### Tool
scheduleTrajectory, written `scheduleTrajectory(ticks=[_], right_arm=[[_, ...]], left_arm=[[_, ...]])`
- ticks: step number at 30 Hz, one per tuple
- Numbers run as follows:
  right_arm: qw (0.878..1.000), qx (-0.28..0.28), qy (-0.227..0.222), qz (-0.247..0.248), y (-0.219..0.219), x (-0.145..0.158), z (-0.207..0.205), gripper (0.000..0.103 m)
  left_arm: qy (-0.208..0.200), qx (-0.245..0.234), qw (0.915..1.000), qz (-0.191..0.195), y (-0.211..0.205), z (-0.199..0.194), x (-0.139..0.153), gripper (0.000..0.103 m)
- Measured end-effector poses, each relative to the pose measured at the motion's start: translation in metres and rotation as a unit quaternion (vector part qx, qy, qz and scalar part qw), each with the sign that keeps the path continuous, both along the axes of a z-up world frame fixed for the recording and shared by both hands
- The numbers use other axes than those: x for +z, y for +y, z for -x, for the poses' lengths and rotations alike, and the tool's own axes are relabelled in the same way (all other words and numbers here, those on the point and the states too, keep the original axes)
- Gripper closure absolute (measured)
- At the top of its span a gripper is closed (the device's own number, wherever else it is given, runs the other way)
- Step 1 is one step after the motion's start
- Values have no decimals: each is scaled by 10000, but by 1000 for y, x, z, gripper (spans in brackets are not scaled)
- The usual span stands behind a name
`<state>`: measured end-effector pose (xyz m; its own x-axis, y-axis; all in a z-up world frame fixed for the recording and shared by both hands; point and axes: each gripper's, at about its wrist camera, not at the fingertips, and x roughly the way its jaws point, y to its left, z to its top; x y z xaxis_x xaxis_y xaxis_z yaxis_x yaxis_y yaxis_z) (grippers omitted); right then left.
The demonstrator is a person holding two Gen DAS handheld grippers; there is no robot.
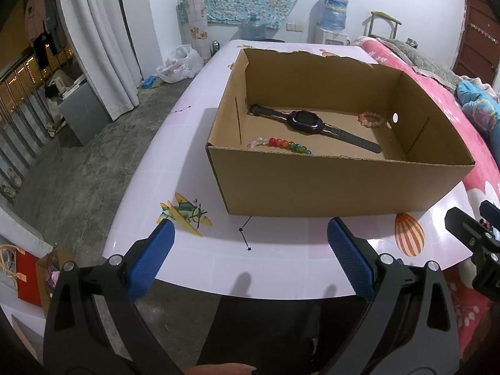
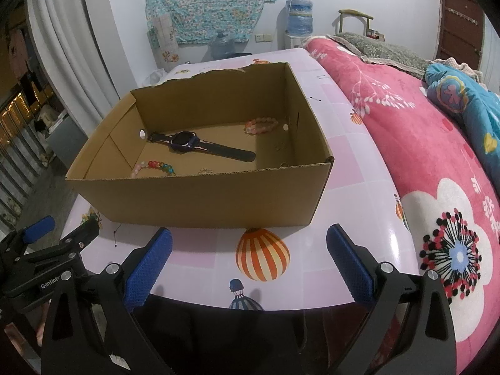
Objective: Organize jewelry
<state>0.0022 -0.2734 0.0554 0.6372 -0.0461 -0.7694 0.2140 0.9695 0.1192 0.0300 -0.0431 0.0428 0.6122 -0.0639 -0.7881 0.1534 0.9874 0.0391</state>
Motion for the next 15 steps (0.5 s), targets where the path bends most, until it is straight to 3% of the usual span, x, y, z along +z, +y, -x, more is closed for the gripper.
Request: scheduleTrajectory(ticks=[15], right_arm=[[10000, 9, 3, -11, 0, 0, 0, 7]], left_arm=[[-7, 10, 10000, -9, -2, 1, 0, 8]])
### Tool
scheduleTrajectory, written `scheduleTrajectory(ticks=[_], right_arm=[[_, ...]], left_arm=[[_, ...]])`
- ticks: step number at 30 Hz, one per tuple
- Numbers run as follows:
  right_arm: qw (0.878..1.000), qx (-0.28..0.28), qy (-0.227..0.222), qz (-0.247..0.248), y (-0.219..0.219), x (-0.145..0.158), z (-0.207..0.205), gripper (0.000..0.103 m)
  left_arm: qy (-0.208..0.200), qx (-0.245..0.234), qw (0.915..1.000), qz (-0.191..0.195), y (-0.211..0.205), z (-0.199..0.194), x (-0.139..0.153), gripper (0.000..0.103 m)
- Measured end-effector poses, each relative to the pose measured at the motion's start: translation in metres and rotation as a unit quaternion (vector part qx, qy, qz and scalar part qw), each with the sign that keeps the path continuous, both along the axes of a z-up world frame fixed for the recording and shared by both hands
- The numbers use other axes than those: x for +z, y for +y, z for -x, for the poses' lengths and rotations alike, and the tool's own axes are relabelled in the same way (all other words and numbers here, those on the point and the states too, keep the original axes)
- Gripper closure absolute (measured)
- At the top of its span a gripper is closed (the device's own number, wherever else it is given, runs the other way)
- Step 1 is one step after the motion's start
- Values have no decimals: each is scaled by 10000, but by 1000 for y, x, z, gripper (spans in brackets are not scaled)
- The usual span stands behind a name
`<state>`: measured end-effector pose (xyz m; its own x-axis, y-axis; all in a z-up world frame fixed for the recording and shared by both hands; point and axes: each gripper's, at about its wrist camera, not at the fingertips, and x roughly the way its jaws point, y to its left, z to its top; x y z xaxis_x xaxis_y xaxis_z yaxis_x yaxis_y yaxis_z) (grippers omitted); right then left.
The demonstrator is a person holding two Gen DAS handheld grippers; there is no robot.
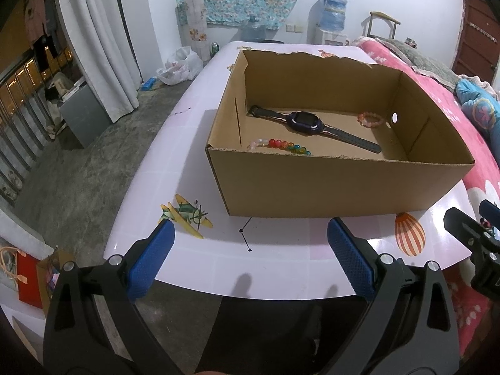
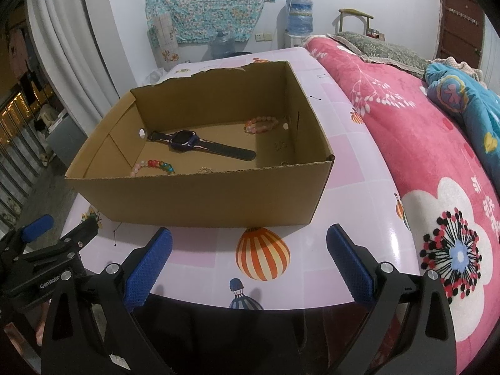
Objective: Organize jewelry
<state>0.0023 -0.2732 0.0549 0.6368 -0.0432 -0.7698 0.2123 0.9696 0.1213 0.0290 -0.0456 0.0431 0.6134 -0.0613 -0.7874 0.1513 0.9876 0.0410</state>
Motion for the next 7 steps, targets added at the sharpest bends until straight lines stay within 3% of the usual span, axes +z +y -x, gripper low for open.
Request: scheduleTrajectory(ticks=[7], right_arm=[[10000, -1, 7, 0, 0, 0, 0, 7]], left_arm=[[32, 59, 10000, 55, 1, 0, 0, 8]])
